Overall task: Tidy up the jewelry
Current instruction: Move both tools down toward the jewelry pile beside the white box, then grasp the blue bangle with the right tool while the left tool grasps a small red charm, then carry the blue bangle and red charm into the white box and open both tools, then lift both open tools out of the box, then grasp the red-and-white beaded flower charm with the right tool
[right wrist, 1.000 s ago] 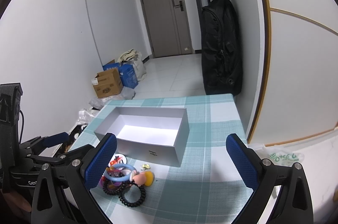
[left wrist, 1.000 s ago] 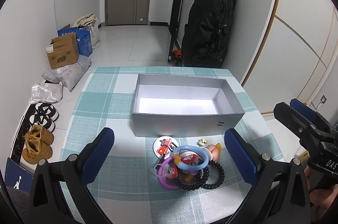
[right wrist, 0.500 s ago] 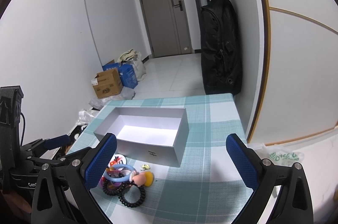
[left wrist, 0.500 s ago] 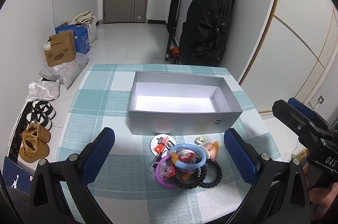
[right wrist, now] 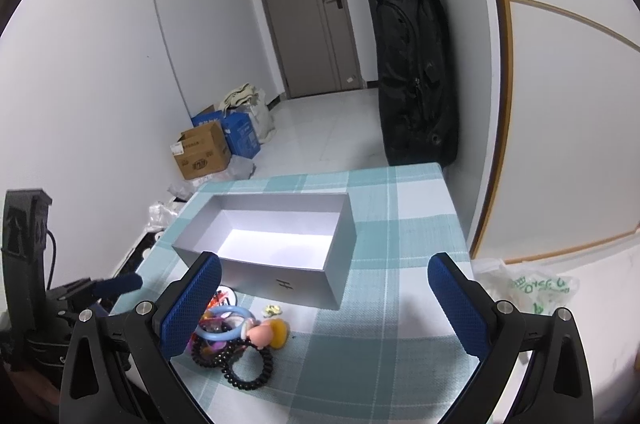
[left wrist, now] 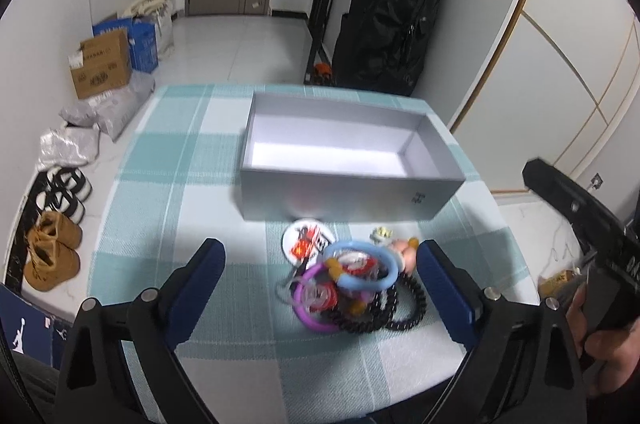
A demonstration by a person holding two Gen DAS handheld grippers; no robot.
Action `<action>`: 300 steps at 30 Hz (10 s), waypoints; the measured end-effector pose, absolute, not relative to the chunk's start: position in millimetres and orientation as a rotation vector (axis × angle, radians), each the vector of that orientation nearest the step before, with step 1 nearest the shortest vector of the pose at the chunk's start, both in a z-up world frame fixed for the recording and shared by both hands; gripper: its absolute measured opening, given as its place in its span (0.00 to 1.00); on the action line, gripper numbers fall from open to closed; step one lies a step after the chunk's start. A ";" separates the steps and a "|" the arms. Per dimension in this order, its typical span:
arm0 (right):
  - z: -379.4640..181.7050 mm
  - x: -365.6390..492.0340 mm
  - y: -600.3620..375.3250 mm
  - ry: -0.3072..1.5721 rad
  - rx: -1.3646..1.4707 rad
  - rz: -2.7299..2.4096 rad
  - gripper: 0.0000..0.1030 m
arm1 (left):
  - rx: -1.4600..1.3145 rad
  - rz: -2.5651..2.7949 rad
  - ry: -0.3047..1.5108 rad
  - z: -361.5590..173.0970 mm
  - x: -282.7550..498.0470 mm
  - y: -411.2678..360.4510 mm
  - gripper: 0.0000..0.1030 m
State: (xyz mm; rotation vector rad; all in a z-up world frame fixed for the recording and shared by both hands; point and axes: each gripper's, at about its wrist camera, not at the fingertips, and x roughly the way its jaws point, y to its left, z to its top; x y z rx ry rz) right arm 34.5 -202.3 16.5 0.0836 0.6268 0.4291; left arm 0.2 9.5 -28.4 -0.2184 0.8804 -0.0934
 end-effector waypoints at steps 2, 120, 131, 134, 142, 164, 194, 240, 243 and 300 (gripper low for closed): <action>15.2 37.0 -203.7 0.637 0.091 0.424 1.00 | -0.224 -0.108 0.903 -32.4 -0.5 10.1 0.91; -48.6 86.8 -80.7 1.107 0.067 0.646 0.00 | -0.300 -0.226 1.082 -52.8 -10.1 71.6 0.57; -42.2 85.9 -78.0 1.111 0.119 0.713 0.31 | -0.283 -0.285 1.101 -61.5 -5.8 59.9 0.20; -45.7 86.2 -69.3 1.118 0.067 0.703 0.31 | -0.267 -0.295 1.087 -59.4 -7.7 57.6 0.14; -52.0 86.8 -51.2 1.131 -0.066 0.679 0.17 | -0.253 -0.297 1.081 -57.7 -9.2 59.9 0.13; -19.9 67.3 -116.4 1.040 0.150 0.648 0.12 | -0.346 -0.313 1.027 -42.4 -16.7 67.4 0.01; 12.5 73.2 -189.1 0.932 0.340 0.691 0.12 | -0.384 -0.321 0.886 8.0 -2.6 62.6 0.00; 25.3 124.2 -175.6 0.753 0.175 0.667 0.89 | -0.193 -0.174 0.860 16.3 88.7 29.7 0.61; 29.3 114.0 -179.7 0.728 0.183 0.662 0.94 | -0.186 -0.146 0.834 19.2 79.2 30.5 0.62; -53.7 42.4 -67.3 0.926 -0.164 0.882 0.19 | -0.227 0.034 1.087 -49.3 -1.5 77.6 0.78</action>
